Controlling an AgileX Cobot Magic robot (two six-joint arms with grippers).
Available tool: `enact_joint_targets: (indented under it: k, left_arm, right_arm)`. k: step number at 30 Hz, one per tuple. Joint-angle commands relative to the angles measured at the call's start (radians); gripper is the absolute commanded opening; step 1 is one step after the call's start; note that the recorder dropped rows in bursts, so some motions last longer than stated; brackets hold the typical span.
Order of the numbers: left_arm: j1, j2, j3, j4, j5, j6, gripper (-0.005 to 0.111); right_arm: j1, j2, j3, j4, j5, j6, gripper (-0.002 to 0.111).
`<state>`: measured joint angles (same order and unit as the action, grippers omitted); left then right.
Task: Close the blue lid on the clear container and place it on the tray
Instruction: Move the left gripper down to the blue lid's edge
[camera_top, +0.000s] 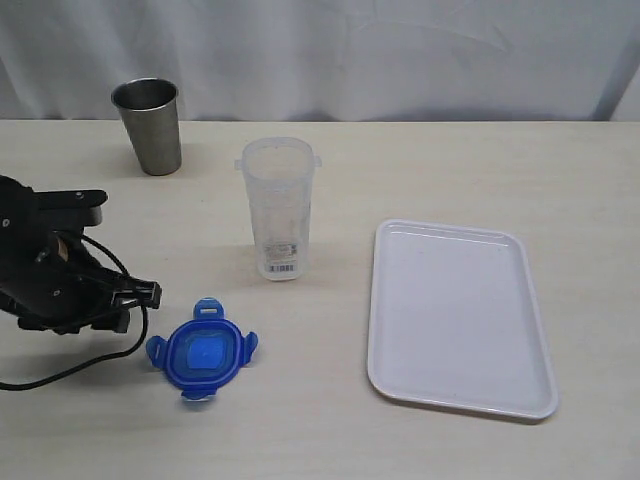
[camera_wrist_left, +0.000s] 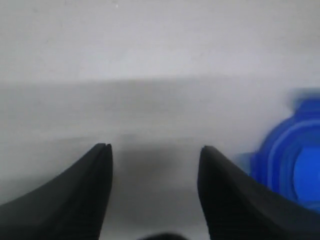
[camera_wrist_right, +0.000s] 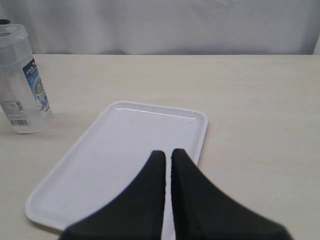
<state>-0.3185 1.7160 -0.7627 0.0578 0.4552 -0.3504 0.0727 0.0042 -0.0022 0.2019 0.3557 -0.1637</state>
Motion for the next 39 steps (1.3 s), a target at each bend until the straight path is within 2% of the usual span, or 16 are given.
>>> enact_joint_targets:
  k: [1,3,6,8,26,39]
  left_arm:
    - [-0.007,-0.005,-0.007,-0.113,0.066,0.114,0.055]
    - [-0.007,-0.005,-0.007,-0.219,0.062,0.224,0.055]
    - [-0.007,-0.005,-0.007,-0.55,0.072,0.549,0.055]
    - [-0.007,-0.005,-0.007,-0.612,0.076,0.591,0.055]
    - [-0.007,0.003,-0.007,-0.594,0.016,0.593,0.055]
    - [-0.007,0.003,0.013,-0.594,0.027,0.593,0.055]
  right_arm:
    - [-0.006,-0.004,0.002,-0.008,0.002,-0.005,0.005]
    - [-0.006,-0.004,0.002,-0.008,0.002,-0.005,0.005]
    - [-0.006,-0.004,0.002,-0.008,0.002,-0.005,0.005]
    - [-0.006,-0.004,0.002,-0.008,0.002,-0.005,0.005]
    - [-0.006,-0.004,0.002,-0.008,0.002,-0.005,0.005]
    - [-0.006,-0.004,0.002,-0.008,0.002,-0.005,0.005]
